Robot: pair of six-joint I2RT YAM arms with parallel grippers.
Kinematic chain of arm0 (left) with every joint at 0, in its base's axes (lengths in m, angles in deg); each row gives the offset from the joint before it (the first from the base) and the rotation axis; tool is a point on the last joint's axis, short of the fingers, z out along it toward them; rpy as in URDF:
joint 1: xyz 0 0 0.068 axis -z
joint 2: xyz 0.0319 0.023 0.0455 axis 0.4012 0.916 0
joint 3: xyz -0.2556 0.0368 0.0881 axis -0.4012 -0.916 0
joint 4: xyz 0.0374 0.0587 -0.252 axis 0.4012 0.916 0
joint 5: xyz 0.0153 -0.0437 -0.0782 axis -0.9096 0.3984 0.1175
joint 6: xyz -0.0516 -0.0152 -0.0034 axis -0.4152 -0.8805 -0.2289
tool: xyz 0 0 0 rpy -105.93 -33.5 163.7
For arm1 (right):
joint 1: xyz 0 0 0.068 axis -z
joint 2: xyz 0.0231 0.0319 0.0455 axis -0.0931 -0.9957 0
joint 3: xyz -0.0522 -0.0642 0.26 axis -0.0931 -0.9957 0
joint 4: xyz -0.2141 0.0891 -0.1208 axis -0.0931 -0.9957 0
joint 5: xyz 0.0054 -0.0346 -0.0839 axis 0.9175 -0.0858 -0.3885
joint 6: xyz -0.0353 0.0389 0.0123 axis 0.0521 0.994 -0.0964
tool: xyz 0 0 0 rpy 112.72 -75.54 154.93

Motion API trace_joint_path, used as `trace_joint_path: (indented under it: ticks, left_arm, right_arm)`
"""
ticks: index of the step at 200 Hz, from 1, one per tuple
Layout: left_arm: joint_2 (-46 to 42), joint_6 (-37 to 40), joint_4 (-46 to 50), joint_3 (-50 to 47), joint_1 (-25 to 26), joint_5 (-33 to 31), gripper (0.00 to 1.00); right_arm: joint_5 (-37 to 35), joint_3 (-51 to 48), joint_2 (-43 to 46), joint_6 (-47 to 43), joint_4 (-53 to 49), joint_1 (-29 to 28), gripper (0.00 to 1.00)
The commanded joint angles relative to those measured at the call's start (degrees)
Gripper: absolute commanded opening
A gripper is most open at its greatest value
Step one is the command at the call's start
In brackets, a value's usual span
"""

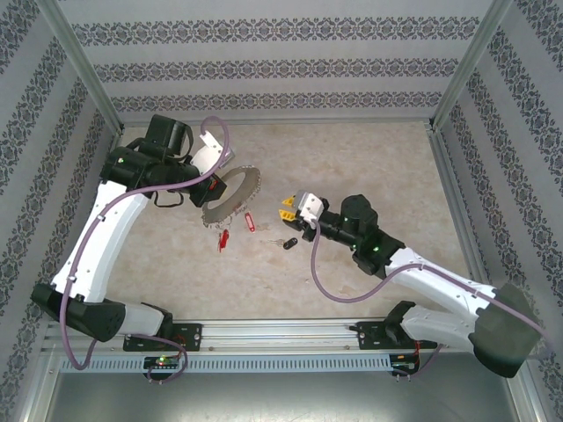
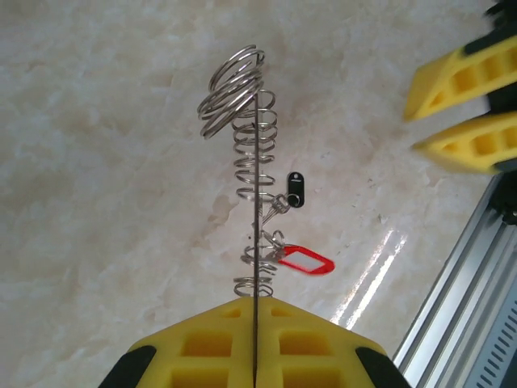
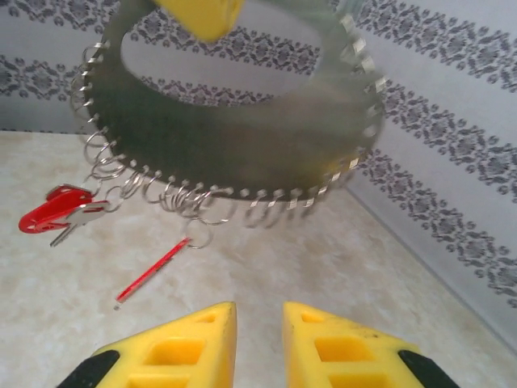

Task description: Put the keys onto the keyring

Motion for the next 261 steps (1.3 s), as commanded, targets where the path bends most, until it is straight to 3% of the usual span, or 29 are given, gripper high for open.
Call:
trace_joint_path:
  ticks: [1, 70, 118, 134, 151, 261]
  left_arm:
    - [-0.56, 2.44, 4.60, 4.11, 1.60, 0.23, 0.00]
    - [-2.03, 3.34, 3.19, 5.22, 2.36, 1.75, 0.00]
    - [-2.94, 3.29, 2.42, 4.45, 2.31, 2.49, 0.00]
    - [-3.02, 3.26, 2.13, 4.25, 2.46, 2.65, 0.00]
    - [-3.02, 3.23, 1.91, 4.26, 2.45, 2.85, 0.00]
    - [-3.69, 2.80, 0.84, 4.13, 2.46, 3.75, 0.00]
  right_arm:
    - [-1.54, -1.16, -1.84, 3.53, 6.47, -3.56, 0.21]
    - [-6.53, -0.20, -9.93, 7.13, 17.04, -11.19, 0.19]
    - [-6.50, 1.94, -16.17, 7.89, 21.69, -11.42, 0.20]
    - [-5.94, 2.69, -17.71, 8.11, 22.40, -11.42, 0.14]
    - [-5.32, 3.46, -19.01, 8.75, 22.93, -11.55, 0.16]
    - [-7.05, 3.66, -21.11, 8.69, 25.27, -12.47, 0.16]
